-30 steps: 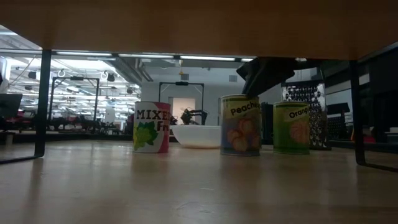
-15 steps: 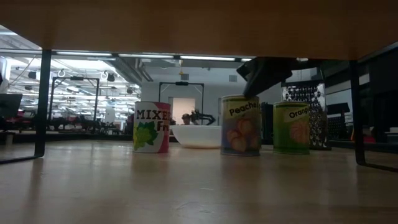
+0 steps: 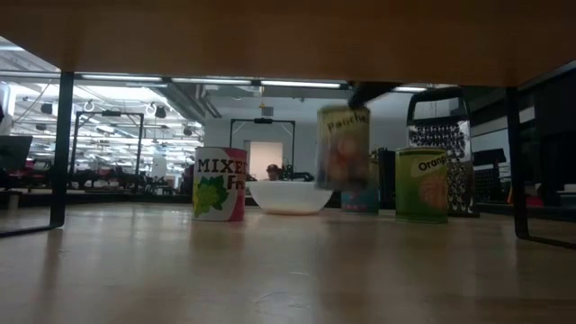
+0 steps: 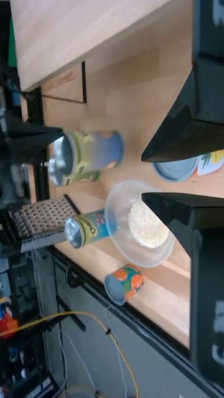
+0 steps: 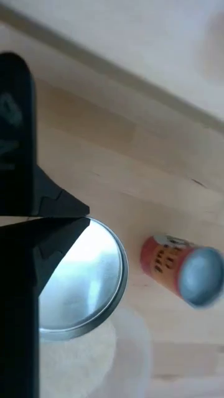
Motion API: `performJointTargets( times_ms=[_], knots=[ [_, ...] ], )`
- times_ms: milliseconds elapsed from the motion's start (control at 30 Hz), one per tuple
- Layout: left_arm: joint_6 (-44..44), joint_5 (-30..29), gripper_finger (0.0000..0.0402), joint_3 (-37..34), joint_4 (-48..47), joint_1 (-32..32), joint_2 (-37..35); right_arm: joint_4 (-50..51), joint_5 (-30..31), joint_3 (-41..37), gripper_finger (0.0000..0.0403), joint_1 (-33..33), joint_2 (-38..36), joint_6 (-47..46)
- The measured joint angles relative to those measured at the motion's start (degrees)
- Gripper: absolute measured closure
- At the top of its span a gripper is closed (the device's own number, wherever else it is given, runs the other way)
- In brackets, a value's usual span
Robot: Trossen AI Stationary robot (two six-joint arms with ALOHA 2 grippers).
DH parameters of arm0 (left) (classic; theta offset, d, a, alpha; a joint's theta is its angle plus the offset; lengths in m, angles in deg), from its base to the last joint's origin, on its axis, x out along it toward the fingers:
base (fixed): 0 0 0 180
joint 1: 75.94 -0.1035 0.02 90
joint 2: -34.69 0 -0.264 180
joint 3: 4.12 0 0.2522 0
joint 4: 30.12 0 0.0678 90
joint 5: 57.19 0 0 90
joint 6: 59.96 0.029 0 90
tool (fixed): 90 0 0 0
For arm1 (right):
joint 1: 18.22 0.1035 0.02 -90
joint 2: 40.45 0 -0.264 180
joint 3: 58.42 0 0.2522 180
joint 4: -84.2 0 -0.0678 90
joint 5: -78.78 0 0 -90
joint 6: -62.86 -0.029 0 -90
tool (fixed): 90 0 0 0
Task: Pick and place cans onto a shelf
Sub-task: Put the large canned peaches on the shelf
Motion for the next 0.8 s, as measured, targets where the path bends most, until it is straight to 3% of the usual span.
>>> performJointTargets(
  times_ms=[267, 800],
  knots=[
    [0.4, 2.7, 0.032, 0.0, 0.0, 0.0, 0.0, 7.3, 1.8, 11.1, 0.0402, 0.0, 0.0, 2.7],
    [0.4, 2.8, 0.032, 0.0, 0.0, 0.0, 0.0, 7.9, -1.0, 27.6, 0.0403, 2.7, 2.2, 2.6]
  ],
)
